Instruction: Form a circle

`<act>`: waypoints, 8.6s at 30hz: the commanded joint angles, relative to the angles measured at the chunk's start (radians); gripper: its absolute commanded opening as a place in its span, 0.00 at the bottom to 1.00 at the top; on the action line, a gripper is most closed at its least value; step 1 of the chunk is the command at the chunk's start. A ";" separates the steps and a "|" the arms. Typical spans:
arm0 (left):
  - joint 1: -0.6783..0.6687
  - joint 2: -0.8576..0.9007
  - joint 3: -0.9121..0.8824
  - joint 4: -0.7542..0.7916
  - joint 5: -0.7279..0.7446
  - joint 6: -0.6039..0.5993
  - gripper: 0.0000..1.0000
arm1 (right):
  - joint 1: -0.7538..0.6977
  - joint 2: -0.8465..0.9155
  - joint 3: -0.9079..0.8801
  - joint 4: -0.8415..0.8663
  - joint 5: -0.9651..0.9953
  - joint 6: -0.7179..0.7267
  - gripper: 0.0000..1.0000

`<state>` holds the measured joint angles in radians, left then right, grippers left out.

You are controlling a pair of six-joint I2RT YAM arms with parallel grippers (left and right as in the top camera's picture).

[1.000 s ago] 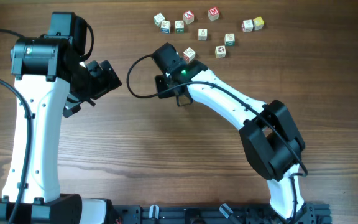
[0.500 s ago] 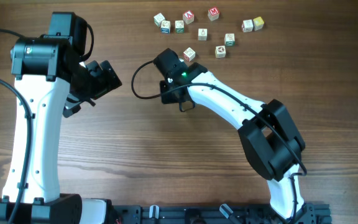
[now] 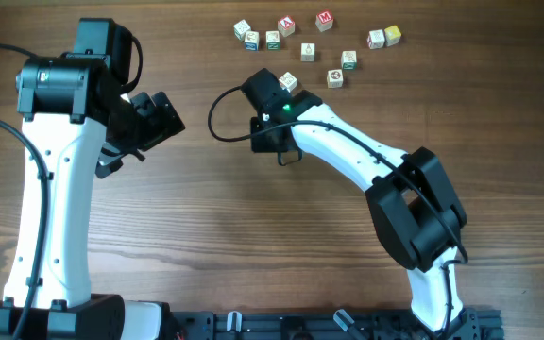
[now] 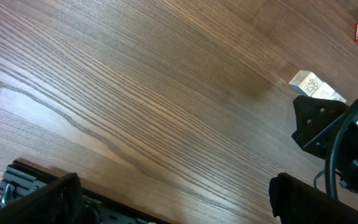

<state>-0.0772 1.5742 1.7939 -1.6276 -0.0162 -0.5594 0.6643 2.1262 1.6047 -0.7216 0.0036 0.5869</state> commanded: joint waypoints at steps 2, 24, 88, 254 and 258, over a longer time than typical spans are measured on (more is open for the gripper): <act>0.001 -0.007 -0.003 0.000 0.005 -0.006 1.00 | -0.001 0.027 -0.010 -0.002 -0.003 0.019 0.05; 0.001 -0.007 -0.003 0.000 0.005 -0.006 1.00 | -0.002 0.063 -0.010 0.000 -0.018 0.040 0.05; 0.001 -0.007 -0.003 0.000 0.005 -0.006 1.00 | -0.024 0.079 -0.010 0.024 -0.025 0.042 0.05; 0.001 -0.007 -0.003 0.042 -0.019 -0.006 1.00 | -0.176 -0.087 -0.206 -0.012 -0.162 -0.034 0.05; 0.001 -0.007 -0.003 0.042 -0.019 -0.006 1.00 | -0.179 -0.081 -0.206 -0.005 -0.161 -0.033 0.05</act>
<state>-0.0772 1.5742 1.7939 -1.5890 -0.0208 -0.5594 0.4881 2.0212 1.4082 -0.7353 -0.1421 0.5697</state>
